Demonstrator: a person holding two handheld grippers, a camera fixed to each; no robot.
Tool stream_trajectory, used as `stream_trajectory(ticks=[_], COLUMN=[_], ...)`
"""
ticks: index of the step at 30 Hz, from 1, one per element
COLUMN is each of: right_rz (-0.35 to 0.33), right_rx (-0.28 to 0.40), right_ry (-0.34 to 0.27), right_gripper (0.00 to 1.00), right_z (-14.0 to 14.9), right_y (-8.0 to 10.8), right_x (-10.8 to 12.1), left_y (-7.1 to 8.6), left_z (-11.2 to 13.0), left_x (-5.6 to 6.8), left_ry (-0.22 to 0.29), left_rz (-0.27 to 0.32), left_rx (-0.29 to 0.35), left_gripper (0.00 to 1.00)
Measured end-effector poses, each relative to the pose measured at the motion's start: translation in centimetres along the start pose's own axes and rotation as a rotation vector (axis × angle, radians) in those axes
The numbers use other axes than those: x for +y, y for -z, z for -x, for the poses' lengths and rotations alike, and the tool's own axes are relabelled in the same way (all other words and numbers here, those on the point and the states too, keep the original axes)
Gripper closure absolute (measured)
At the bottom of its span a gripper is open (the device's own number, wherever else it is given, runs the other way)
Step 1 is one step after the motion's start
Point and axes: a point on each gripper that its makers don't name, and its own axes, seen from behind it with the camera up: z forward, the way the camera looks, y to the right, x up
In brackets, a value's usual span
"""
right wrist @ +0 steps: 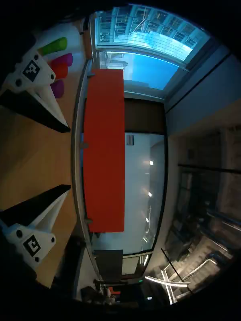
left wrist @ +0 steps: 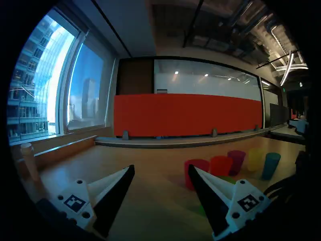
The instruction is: Pour water
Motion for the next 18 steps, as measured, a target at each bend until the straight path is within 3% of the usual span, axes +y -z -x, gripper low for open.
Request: stream_trajectory(ticks=[18], right_rz=[0.003], right_rx=[-0.047], right_ry=[-0.02], right_gripper=[0.0], right_z=[3.8], right_y=[-0.3], right_x=[0.0], left_y=[0.0], left_z=[0.0], left_x=[0.0], left_ry=[0.0], left_rz=[0.0], left_rx=[0.0], left_gripper=[0.01])
